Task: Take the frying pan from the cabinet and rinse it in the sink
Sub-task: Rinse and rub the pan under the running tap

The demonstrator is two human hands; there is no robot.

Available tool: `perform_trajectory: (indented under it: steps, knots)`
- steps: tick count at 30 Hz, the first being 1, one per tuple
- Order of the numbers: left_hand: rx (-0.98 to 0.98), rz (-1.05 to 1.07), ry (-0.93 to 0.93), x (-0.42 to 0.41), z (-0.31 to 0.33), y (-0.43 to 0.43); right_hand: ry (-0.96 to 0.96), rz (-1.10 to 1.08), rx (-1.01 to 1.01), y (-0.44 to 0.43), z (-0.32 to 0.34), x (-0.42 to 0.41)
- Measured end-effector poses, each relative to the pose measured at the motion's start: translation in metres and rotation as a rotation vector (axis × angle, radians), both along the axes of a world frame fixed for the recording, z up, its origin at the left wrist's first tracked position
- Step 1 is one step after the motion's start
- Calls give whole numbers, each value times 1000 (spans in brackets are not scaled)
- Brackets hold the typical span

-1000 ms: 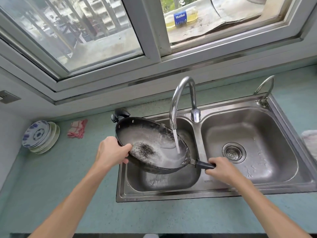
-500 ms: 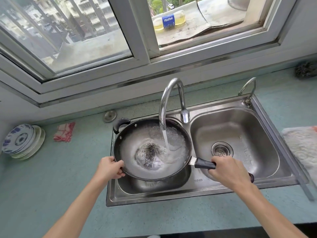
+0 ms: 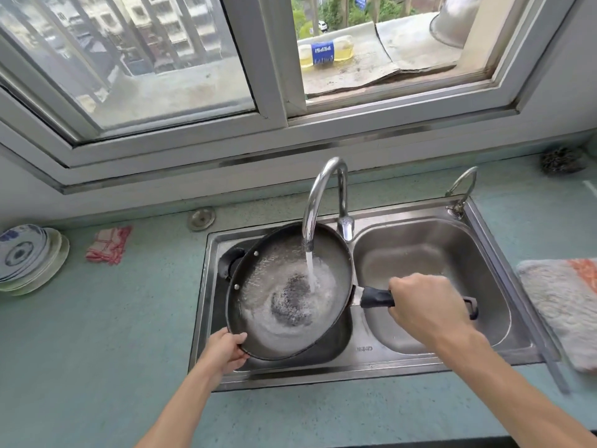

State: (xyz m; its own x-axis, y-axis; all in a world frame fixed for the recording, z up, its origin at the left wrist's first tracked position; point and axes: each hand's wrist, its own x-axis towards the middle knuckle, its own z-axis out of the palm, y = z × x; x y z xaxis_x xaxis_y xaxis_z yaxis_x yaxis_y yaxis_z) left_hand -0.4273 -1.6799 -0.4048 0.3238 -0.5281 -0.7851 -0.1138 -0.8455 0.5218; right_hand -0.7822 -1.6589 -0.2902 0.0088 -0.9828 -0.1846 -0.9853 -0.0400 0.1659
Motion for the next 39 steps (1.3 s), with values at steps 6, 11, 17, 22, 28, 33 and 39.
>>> perform_trajectory:
  steps: [6,11,17,22,28,33,39]
  knots:
    - [20,-41,37,-13,-24,8,35,108,98,-17,60,26]
    - [-30,-45,94,-29,-26,15,80,114,168,-27,95,48]
    - [-29,-82,122,-35,-35,13,118,171,213,-34,114,75]
    - [-32,-139,135,-32,-37,10,179,181,187,-38,121,93]
    - [6,-215,138,-27,-38,8,258,204,212,-43,125,114]
    - [42,-234,202,-24,-39,8,352,248,180,-39,126,130]
    - [-51,-80,232,-19,-34,11,337,237,109,-43,127,123]
